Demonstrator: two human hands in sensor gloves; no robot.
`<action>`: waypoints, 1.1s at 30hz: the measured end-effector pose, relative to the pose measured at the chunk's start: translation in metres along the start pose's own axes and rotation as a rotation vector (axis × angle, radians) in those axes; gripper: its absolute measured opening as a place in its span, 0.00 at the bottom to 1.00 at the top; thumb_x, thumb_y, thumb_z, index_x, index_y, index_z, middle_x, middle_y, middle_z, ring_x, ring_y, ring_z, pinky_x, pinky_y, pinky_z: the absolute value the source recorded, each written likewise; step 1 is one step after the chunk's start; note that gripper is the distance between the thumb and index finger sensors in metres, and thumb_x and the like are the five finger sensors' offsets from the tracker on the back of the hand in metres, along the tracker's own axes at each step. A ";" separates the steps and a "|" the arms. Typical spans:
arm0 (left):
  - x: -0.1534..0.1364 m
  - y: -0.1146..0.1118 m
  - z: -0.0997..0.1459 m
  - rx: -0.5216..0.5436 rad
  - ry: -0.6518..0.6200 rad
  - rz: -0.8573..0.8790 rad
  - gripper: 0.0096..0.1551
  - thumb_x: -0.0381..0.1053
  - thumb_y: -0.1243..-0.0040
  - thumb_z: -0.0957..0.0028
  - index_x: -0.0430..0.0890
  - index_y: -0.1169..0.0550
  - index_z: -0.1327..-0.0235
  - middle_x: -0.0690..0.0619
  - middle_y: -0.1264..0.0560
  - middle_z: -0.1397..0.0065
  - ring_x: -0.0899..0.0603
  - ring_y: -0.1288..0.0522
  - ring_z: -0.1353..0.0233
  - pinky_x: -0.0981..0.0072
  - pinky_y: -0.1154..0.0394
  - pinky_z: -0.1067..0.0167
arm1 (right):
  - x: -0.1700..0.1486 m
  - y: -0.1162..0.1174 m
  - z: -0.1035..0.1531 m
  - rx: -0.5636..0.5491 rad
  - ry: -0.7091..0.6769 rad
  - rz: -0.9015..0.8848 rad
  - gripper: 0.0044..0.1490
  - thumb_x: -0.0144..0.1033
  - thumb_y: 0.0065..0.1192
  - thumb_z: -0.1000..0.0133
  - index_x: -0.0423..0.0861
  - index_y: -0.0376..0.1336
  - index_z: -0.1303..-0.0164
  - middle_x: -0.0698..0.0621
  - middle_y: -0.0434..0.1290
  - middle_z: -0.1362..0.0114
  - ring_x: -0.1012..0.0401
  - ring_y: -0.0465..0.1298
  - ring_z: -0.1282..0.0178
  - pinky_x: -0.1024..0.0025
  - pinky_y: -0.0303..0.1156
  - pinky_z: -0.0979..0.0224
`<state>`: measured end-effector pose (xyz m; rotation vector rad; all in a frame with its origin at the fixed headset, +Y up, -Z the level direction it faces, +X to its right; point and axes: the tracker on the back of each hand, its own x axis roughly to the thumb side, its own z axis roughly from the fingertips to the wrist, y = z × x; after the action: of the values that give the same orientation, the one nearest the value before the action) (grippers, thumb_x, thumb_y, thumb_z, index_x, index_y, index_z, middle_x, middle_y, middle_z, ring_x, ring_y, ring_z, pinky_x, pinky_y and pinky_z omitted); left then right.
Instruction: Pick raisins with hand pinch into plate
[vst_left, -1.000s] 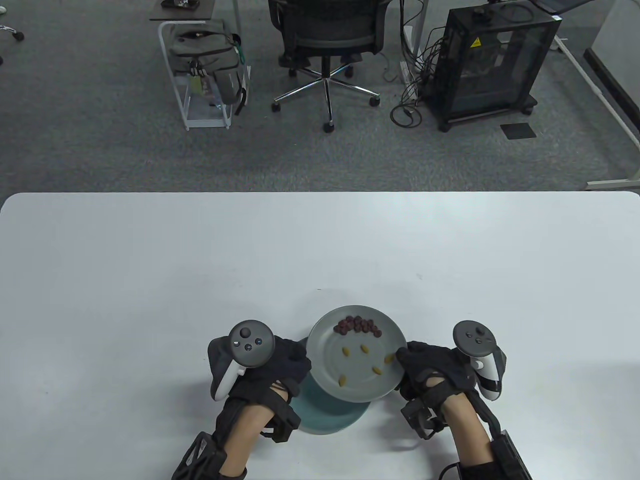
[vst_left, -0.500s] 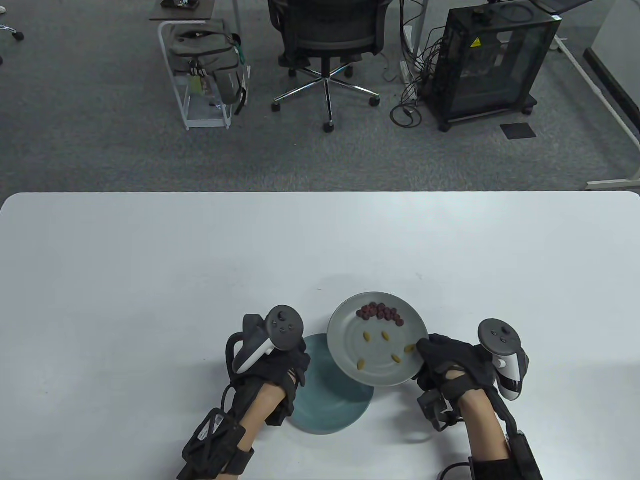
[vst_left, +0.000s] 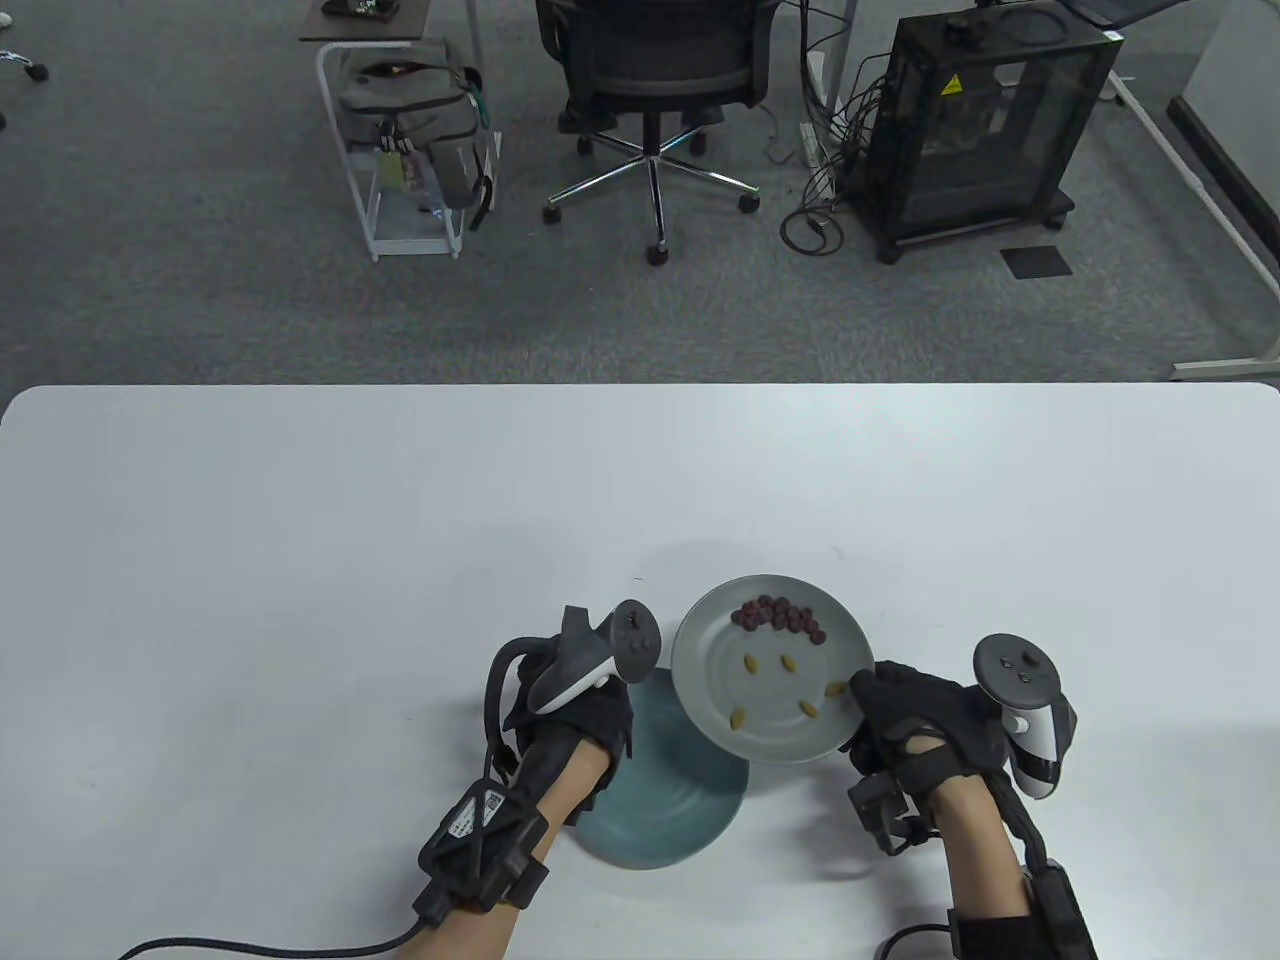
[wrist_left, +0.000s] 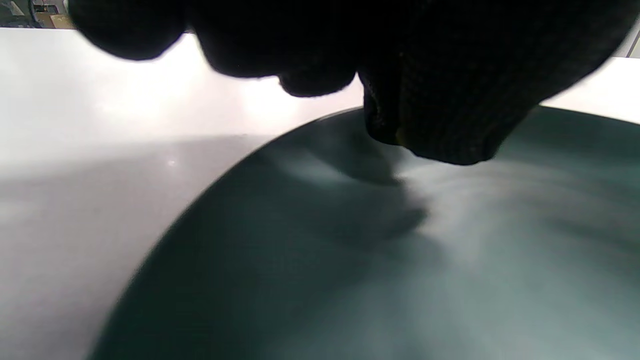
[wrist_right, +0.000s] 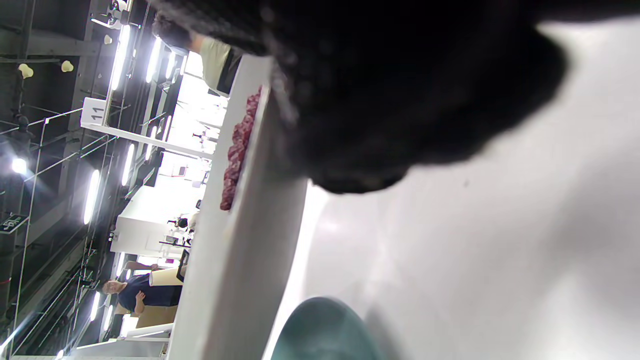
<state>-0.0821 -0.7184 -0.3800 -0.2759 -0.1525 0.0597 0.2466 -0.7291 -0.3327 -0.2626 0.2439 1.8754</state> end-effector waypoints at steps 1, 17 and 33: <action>0.000 0.000 0.000 0.002 0.004 0.003 0.22 0.51 0.19 0.57 0.44 0.13 0.53 0.41 0.22 0.46 0.45 0.22 0.61 0.45 0.25 0.58 | 0.000 0.000 0.000 0.000 0.000 0.000 0.33 0.39 0.63 0.46 0.28 0.67 0.41 0.44 0.88 0.63 0.58 0.86 0.84 0.71 0.83 0.80; -0.007 0.016 0.020 0.073 -0.006 0.031 0.23 0.51 0.20 0.57 0.44 0.13 0.51 0.42 0.21 0.47 0.46 0.21 0.62 0.46 0.24 0.58 | -0.001 0.000 0.000 -0.004 -0.006 0.000 0.33 0.39 0.63 0.46 0.28 0.67 0.41 0.44 0.88 0.63 0.59 0.86 0.84 0.71 0.83 0.80; 0.007 0.045 0.072 0.235 -0.144 0.170 0.24 0.54 0.21 0.56 0.44 0.13 0.51 0.44 0.21 0.49 0.47 0.22 0.64 0.47 0.24 0.60 | 0.000 0.009 0.002 0.010 -0.008 0.015 0.33 0.39 0.63 0.46 0.28 0.67 0.41 0.44 0.88 0.63 0.59 0.86 0.84 0.72 0.83 0.80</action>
<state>-0.0882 -0.6555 -0.3226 -0.0491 -0.2629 0.2649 0.2379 -0.7315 -0.3309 -0.2472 0.2499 1.8897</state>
